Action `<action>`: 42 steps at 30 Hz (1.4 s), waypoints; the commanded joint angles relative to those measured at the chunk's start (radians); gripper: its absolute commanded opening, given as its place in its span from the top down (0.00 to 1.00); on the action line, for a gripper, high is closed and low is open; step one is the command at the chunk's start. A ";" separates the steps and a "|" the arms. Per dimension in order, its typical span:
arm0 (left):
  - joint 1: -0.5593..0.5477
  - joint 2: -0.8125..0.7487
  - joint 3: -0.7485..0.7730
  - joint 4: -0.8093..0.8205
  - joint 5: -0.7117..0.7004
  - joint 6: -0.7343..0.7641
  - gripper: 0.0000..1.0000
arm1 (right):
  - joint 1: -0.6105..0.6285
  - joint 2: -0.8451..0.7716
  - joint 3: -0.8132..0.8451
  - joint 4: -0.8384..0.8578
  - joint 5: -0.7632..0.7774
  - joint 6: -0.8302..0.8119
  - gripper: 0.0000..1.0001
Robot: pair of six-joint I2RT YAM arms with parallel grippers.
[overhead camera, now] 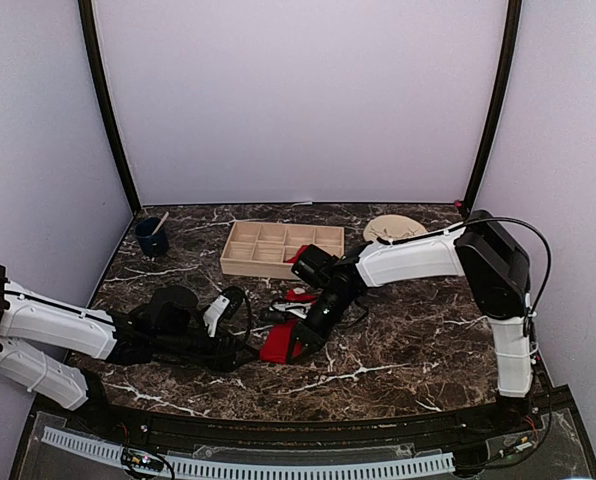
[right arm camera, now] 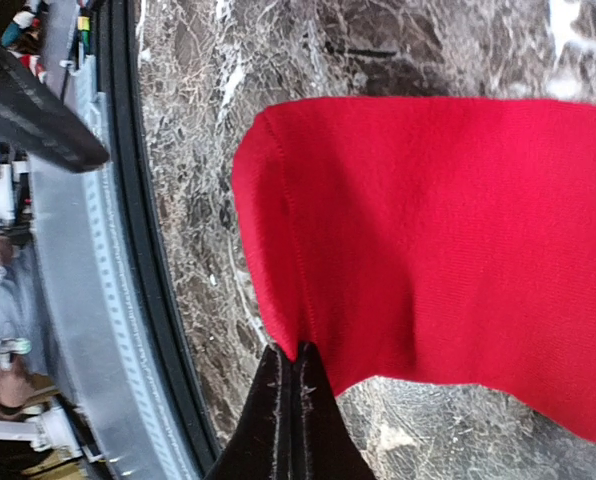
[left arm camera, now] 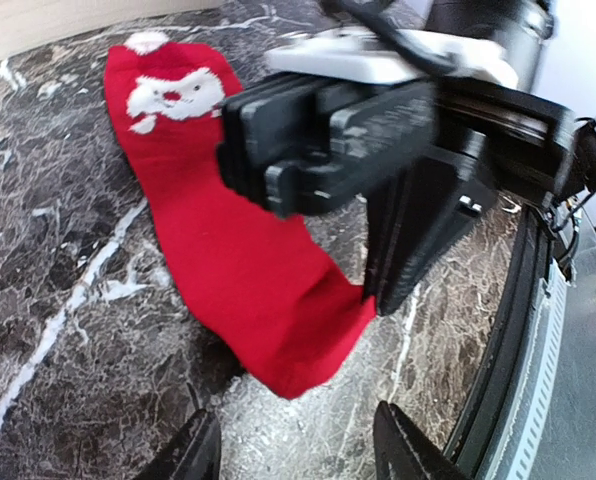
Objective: Roll the socks
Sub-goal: Pick up the sock from the center of the board, then roll the sock at the center of the board.
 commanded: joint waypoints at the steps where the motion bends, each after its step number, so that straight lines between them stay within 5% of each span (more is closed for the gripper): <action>1: 0.007 -0.050 -0.027 0.036 0.051 0.051 0.46 | -0.017 0.048 0.006 -0.010 -0.147 0.041 1.00; 17: -0.089 -0.023 0.002 0.030 0.040 0.194 0.51 | -0.055 0.079 -0.017 0.058 -0.270 0.133 1.00; 33: -0.212 0.011 0.051 0.010 -0.308 0.350 0.49 | -0.059 0.073 -0.027 0.038 -0.270 0.115 1.00; 42: -0.215 0.070 0.076 0.003 -0.251 0.405 0.48 | -0.059 0.067 -0.029 0.032 -0.270 0.106 1.00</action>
